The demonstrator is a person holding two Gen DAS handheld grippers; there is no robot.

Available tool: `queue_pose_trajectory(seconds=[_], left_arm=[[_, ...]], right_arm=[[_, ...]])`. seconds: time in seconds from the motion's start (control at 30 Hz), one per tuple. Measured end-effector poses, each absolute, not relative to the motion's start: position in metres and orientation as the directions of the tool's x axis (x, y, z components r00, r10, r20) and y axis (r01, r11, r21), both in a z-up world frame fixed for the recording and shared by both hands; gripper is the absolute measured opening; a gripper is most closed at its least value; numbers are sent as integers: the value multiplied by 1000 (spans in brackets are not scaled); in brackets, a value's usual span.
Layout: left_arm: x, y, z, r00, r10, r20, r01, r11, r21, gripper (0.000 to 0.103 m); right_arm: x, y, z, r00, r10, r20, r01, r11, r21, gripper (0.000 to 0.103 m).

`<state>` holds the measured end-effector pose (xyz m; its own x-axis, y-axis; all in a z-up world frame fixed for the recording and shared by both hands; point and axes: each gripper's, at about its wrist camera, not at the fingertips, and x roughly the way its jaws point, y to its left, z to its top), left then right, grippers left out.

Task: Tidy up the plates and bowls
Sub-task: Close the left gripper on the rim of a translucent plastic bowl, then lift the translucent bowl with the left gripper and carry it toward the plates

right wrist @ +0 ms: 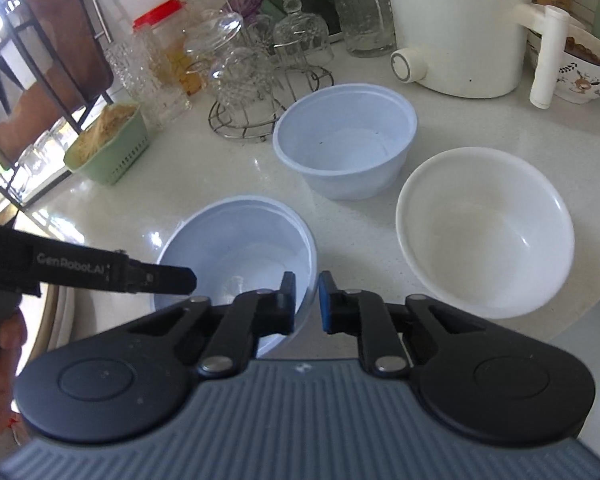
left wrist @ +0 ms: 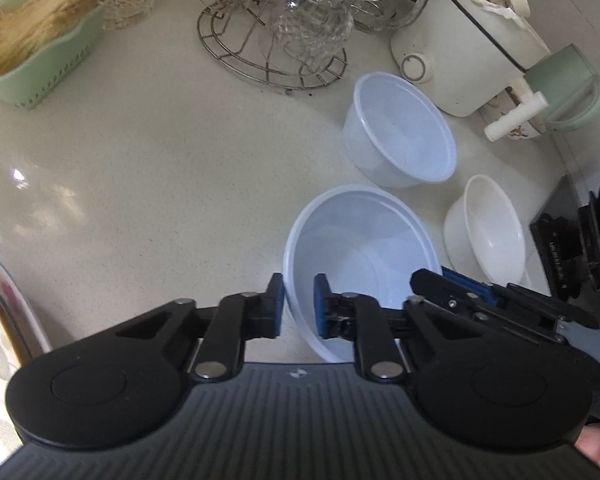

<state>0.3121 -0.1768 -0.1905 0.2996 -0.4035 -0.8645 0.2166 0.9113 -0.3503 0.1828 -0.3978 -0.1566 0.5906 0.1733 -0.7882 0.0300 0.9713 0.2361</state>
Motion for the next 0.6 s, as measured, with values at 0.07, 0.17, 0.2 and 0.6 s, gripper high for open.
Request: queue_pose_trajectory(seconds=[0.07, 0.17, 0.2, 0.6], left_arm=[[312, -172, -190, 304, -400, -865, 198, 914, -353, 13], [311, -163, -187, 310, -395, -865, 171, 918, -358, 13], [309, -159, -186, 314, -392, -865, 163, 920, -357, 13], [297, -106, -180, 358, -319, -878, 19, 942, -334, 13]], right_arm=[[185, -397, -156, 587, 188, -787, 23, 968, 249, 14], [188, -392, -154, 587, 214, -781, -1, 965, 263, 14], [189, -389, -153, 586, 221, -780, -9, 964, 266, 14], [214, -344, -147, 544, 314, -778, -145, 948, 282, 14]])
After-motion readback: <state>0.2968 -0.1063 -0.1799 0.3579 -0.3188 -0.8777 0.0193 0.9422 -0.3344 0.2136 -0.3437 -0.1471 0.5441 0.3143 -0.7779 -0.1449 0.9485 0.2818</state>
